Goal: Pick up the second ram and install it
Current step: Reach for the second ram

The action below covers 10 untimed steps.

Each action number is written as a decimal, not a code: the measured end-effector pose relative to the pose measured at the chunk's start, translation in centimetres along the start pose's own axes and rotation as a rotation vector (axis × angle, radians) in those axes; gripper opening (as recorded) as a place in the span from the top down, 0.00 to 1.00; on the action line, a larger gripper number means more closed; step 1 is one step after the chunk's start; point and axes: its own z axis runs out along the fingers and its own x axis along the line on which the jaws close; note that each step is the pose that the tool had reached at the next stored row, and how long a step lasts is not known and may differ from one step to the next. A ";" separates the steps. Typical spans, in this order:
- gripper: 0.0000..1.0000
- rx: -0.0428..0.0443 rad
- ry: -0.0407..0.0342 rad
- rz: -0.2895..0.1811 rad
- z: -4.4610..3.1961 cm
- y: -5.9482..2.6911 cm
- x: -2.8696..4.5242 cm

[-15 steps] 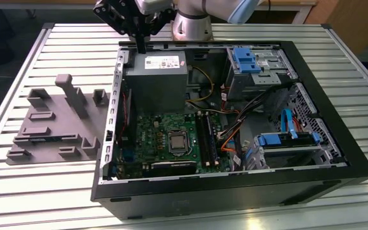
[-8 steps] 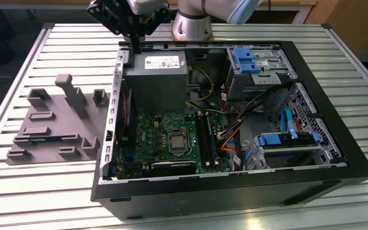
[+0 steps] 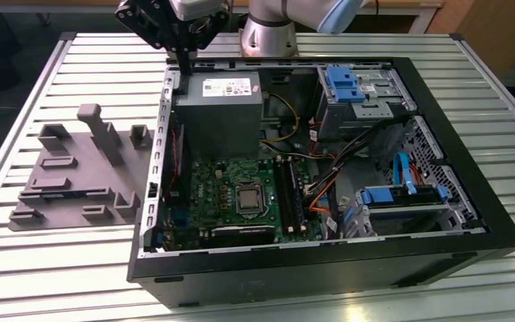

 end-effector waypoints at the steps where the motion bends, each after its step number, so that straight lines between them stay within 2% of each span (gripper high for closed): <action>1: 0.89 0.0000 0.0000 0.000 0.00 -0.01 0.09; 10: 0.89 0.0000 0.0001 0.000 -0.01 -0.07 0.88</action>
